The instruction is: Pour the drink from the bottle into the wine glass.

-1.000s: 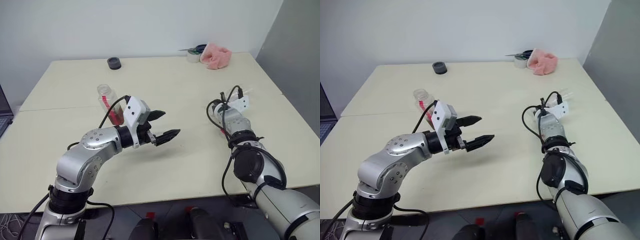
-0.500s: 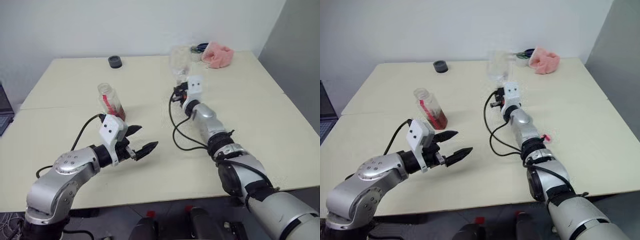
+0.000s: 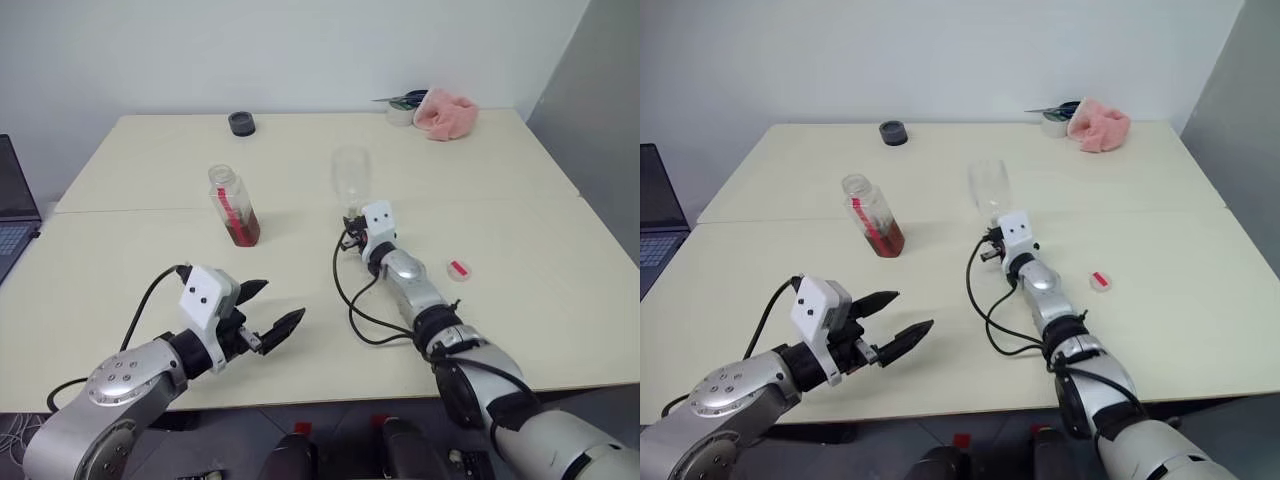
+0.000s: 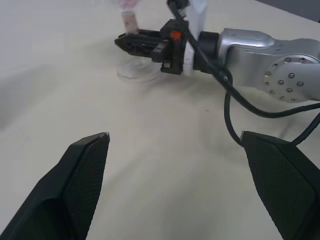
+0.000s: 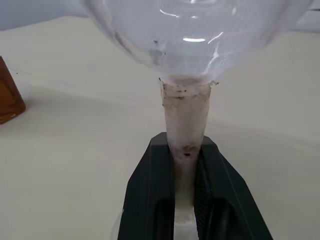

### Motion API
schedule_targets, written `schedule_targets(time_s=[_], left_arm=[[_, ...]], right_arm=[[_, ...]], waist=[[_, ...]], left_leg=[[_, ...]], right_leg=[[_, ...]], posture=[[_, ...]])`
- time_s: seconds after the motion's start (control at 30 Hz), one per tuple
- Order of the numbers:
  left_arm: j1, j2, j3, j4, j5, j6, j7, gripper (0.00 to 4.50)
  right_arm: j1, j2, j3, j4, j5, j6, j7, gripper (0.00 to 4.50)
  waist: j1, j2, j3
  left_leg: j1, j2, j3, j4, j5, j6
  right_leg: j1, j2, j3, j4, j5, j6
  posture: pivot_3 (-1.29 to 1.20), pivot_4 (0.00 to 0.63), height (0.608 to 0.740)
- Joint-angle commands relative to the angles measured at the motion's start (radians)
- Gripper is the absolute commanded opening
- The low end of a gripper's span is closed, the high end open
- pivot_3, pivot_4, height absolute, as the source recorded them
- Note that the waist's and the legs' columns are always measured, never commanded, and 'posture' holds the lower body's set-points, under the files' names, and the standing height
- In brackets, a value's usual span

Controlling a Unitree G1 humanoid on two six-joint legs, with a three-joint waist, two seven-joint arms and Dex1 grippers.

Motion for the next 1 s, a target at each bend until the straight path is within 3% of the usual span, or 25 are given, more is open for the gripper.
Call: schedule_targets(time_s=[0.03,0.2,0.37,0.67,1.0], left_arm=[[-0.005,0.001,0.002,-0.037,0.005,-0.033,0.01,4.5],[-0.036,-0.005,-0.027,-0.024,0.006,-0.037,0.025,4.5],[-0.028,-0.008,-0.022,-0.026,0.004,-0.045,0.024,4.5],[0.027,-0.037,0.044,-0.02,0.019,-0.115,0.042,4.5],[0.125,-0.054,0.105,-0.024,0.047,-0.183,0.044,4.5]], right_arm=[[0.102,-0.023,0.013,-0.078,-0.004,0.079,0.025,0.17],[0.153,-0.024,0.013,-0.21,0.019,0.164,0.039,0.17],[0.098,-0.015,0.017,-0.217,0.017,0.171,0.031,0.17],[-0.116,0.053,0.07,0.034,-0.069,-0.019,-0.01,0.17],[-0.186,0.107,0.046,0.221,-0.082,-0.054,-0.031,0.17]], waist=[[0.006,0.0,-0.001],[0.013,0.0,-0.001],[0.013,0.0,-0.001],[-0.007,0.001,0.0],[-0.01,0.001,0.0]], left_leg=[[0.0,0.0,-0.001,0.0,0.0,0.0],[0.003,0.0,-0.002,0.0,0.0,0.0],[0.004,0.0,-0.001,-0.001,0.0,0.0],[0.002,0.002,0.0,-0.002,0.0,0.0],[-0.001,0.001,0.0,-0.002,0.0,0.0]], right_leg=[[0.001,0.0,-0.001,-0.001,0.0,0.0],[0.005,0.0,-0.002,-0.003,0.0,0.0],[0.005,0.0,-0.001,-0.003,0.0,0.0],[0.0,0.001,0.0,-0.002,0.001,-0.001],[-0.001,0.001,0.0,-0.003,0.001,-0.001]], posture=[[0.0,0.15,0.74],[0.0,0.15,0.74],[0.0,0.15,0.74],[0.0,0.15,0.74],[0.0,0.15,0.74]])
